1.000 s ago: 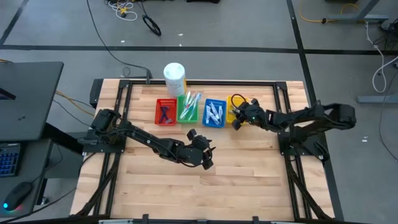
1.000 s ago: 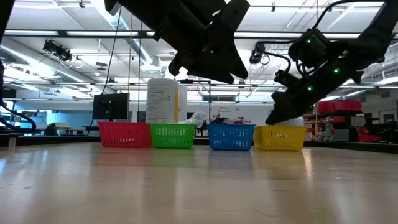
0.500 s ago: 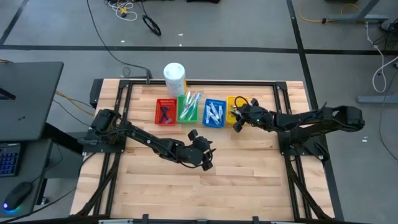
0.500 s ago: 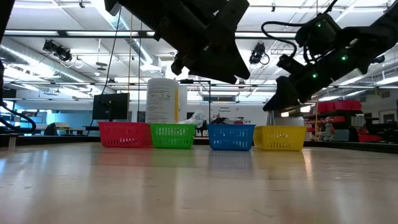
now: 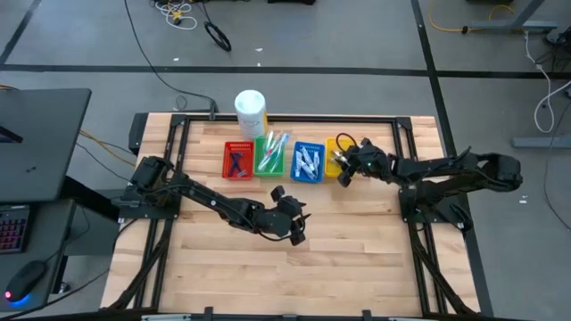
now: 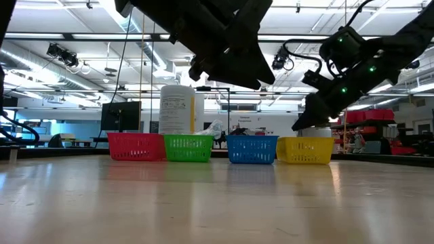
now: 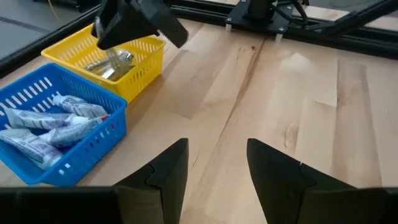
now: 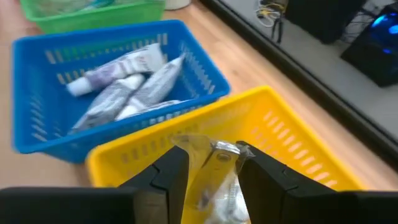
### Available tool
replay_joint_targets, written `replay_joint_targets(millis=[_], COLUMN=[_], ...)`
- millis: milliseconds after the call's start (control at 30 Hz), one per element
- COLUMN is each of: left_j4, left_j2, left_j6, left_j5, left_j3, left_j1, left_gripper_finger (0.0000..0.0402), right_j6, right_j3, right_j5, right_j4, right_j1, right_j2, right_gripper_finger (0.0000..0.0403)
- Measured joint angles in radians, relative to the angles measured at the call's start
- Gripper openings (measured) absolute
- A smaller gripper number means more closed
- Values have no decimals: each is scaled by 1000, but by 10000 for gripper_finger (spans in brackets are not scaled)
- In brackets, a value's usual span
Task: Pick & Place Travel size toiletries
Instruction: Put the silver nail cutter into the yellow bin, then return to Home Position
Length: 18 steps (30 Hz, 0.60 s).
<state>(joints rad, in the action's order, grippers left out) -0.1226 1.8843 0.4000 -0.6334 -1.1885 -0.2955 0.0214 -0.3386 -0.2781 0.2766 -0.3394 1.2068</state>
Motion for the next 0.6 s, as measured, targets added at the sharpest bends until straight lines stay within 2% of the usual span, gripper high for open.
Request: replay_joint_targets(millis=[167,233,300,400,500,600], left_j4=[0,0,0,0,-1,-1], left_j2=[0,0,0,0,0,0], left_j6=[-48,-49,-49,-48,-46,-48], left_j5=[-1,0,-1,0,8,25], left_j3=[0,0,0,0,0,0], left_j1=[1,1,1,1,1,1], left_gripper_finger=[171,171,171,171,171,171], right_j6=[-25,0,-67,-52,-34,-78], right_j3=[-2,-7,-10,-10,-10,-10], right_j5=[-17,52,84,-1,123,100], right_j4=[30,28,43,35,31,44], right_j1=[-42,-43,-43,-83,-106,-129], right_j2=[0,-7,-5,-2,-2,-2], right_gripper_finger=[136,136,136,136,136,136])
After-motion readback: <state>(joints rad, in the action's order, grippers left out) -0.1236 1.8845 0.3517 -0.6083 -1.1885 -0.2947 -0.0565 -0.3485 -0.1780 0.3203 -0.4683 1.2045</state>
